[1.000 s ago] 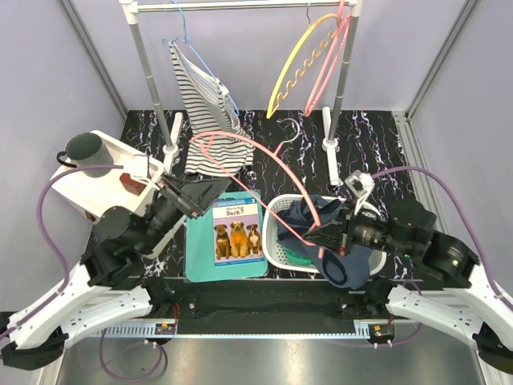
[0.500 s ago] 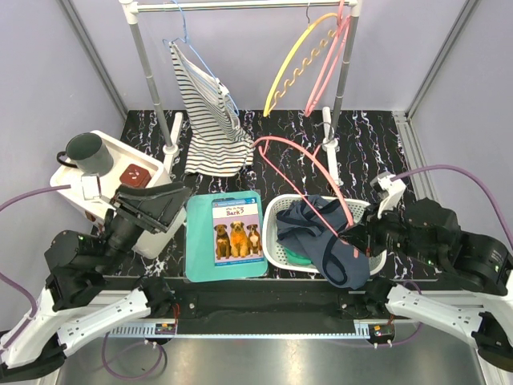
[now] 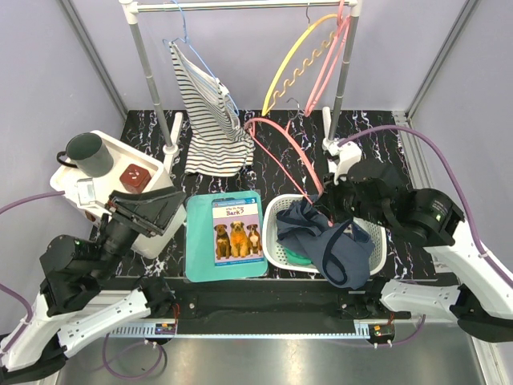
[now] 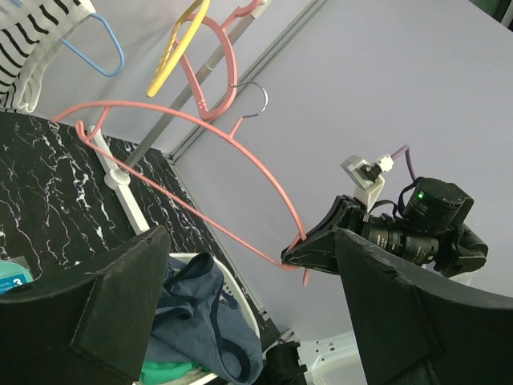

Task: Remove the tank top from the hanger

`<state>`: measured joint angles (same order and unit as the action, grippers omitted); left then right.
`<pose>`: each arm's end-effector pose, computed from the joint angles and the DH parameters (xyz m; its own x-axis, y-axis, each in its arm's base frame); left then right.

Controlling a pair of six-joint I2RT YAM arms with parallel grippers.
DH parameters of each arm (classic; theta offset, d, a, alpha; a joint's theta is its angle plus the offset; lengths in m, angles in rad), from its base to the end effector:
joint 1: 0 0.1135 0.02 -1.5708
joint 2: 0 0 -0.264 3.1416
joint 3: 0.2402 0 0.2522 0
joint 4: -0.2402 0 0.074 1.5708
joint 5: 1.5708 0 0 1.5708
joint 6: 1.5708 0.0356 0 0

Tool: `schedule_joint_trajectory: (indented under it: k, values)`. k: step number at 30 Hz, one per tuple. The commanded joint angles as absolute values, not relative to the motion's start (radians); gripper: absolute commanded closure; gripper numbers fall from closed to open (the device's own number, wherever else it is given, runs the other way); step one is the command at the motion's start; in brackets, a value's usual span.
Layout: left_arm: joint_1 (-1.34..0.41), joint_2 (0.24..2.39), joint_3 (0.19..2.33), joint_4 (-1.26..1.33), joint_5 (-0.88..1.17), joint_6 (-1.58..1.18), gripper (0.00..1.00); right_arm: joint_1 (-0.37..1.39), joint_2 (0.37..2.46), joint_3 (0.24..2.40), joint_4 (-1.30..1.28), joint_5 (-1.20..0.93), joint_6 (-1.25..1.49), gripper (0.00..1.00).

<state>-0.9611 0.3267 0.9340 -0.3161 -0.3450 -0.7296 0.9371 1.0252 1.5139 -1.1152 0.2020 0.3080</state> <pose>0.0327 -0.0258 0.4181 -0.2681 -0.7117 -0.6493 0.5464 0.4428 -0.7109 0.1001 0.1242 0.4433 -0.5410 -0.2347 -0.8076 -0.5553 0.8208 0.1335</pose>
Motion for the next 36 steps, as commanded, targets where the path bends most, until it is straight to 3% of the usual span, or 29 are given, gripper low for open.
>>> schedule_joint_trajectory:
  k: [1, 14, 24, 32, 36]
  values:
    - [-0.963, 0.307, 0.942, -0.321, -0.376, -0.701, 0.13, 0.94, 1.063, 1.617, -1.005, 0.233, 0.273, 1.0]
    - [-0.963, 0.279, 0.954, -0.354, -0.384, -0.699, 0.13, 0.95, 1.258, 1.821, -0.977, 0.325, 0.273, 1.0]
    - [-0.963, 0.249, 0.959, -0.382, -0.359, -0.729, 0.14, 0.951, 1.54, 2.244, -1.107, 0.56, 0.275, 1.0]
    - [-0.963, 0.253, 0.972, -0.39, -0.336, -0.739, 0.13, 0.946, 1.744, 2.543, -1.1, 0.6, 0.226, 1.0]
    - [-0.963, 0.252, 0.974, -0.394, -0.322, -0.753, 0.14, 0.887, 1.874, 2.741, -1.124, 0.517, 0.277, 1.0]
